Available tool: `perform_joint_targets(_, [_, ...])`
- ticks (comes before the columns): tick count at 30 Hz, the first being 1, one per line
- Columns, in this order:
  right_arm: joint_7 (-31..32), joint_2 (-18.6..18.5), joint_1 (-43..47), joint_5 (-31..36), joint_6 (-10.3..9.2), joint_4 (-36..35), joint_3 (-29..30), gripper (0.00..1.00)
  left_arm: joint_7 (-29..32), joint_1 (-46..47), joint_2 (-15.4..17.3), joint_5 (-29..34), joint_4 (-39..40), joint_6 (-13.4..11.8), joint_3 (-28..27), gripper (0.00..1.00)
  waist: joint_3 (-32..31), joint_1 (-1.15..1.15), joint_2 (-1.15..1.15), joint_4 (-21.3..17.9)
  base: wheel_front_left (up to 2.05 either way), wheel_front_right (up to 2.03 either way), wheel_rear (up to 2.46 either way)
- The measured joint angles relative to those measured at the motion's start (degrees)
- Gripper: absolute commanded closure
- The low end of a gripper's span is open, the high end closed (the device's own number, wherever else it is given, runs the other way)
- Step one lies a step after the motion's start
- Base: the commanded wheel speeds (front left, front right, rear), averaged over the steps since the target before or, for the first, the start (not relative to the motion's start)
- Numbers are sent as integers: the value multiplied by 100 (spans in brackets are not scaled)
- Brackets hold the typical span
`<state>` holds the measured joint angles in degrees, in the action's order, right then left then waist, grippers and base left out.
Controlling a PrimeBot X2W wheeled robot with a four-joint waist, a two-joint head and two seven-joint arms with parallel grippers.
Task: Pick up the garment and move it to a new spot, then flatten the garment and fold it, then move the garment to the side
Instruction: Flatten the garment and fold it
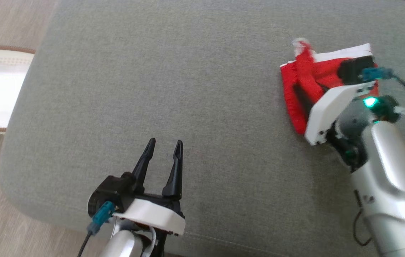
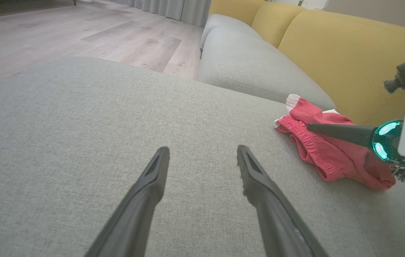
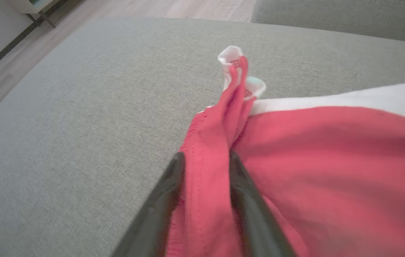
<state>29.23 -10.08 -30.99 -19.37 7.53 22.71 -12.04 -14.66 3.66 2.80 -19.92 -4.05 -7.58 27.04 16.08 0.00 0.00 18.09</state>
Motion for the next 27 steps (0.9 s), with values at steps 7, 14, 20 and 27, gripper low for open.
perform_joint_targets(7, [-367,283,16,-134,0,96,-460,0,0,0,0,1,-64,-5,-19,0,-87,0,0,-187,0,0,0])
perform_joint_targets(14, [-1035,431,538,-481,0,-166,-813,0,0,-92,1,22,-154,0,-204,0,-375,0,0,-440,0,0,0])
perform_joint_targets(20, [-1870,214,1116,-25,0,-615,-582,0,1,-429,4,97,-159,2,-386,0,-687,0,0,-676,0,0,0])
perform_joint_targets(27, [-2993,37,2043,731,0,-833,315,0,1,-709,10,346,-167,58,-716,0,-1022,0,0,-943,0,0,0])
